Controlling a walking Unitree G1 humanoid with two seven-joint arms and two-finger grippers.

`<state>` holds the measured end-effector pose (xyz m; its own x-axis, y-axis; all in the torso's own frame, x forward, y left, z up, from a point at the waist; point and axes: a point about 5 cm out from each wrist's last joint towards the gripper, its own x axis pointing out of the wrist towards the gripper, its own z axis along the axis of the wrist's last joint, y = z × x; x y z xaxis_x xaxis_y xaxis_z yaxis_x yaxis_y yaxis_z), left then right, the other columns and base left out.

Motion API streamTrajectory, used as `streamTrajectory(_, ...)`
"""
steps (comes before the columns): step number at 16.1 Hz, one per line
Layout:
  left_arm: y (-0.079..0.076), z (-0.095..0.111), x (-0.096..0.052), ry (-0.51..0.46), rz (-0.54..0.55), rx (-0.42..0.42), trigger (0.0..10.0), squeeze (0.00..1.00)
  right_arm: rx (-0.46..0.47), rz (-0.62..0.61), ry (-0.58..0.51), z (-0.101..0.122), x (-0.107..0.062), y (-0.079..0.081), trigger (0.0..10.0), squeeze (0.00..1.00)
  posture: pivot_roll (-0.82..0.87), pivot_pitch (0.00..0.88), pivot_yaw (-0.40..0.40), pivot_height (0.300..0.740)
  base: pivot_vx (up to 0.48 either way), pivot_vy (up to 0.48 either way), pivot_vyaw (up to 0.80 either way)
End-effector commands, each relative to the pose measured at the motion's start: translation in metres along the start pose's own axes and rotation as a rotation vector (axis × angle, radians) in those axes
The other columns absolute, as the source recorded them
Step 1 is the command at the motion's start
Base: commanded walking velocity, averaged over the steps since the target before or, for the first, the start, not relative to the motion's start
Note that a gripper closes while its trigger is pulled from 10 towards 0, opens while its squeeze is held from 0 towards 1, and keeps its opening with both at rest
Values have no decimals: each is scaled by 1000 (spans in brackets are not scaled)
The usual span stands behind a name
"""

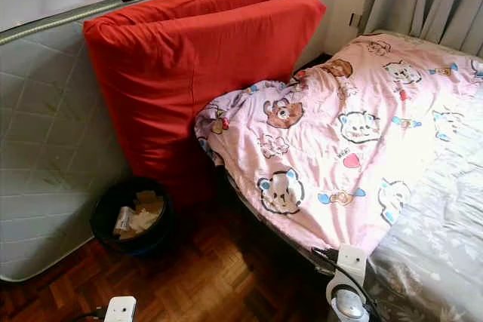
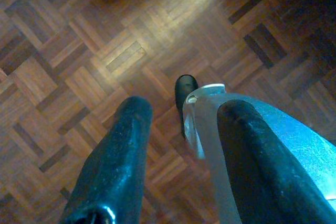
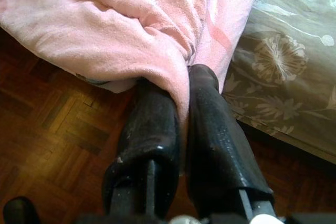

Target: Clean up the room

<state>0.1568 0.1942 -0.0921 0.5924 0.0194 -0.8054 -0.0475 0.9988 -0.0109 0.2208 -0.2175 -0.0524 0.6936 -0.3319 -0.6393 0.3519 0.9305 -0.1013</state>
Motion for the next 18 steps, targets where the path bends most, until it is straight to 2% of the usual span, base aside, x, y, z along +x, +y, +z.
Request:
streamTrajectory(1,4,-3,-1,17,11,26,10000,0,-13,2,24,-3,0,1,10000,149,-5,45,34,740,0,0,0)
streamTrajectory(2,4,-3,-1,17,11,24,10000,0,-39,-3,36,-5,0,0,10000,514,-5,45,33,740,0,0,0)
streamTrajectory(5,3,-3,-1,17,11,23,10000,0,-46,0,42,-6,0,0,10000,725,-4,44,33,740,0,0,0)
streamTrajectory(11,4,-4,-1,18,10,23,10000,0,-83,-3,64,-9,-1,-1,10000,675,-3,44,33,740,0,0,0)
streamTrajectory(13,4,-4,-1,19,9,25,10000,0,-98,3,72,-11,-1,0,10000,620,-4,44,33,740,0,0,0)
streamTrajectory(14,4,-4,-1,19,10,25,10000,0,-99,8,71,-11,-1,1,10000,118,-4,45,34,740,0,0,0)
streamTrajectory(15,4,-4,-1,20,10,26,10000,0,-83,47,53,-9,-1,6,10000,0,-9,42,34,740,0,0,0)
streamTrajectory(18,2,-4,-1,19,8,27,10000,0,-92,151,59,-15,-4,18,10000,0,-14,32,32,740,0,0,0)
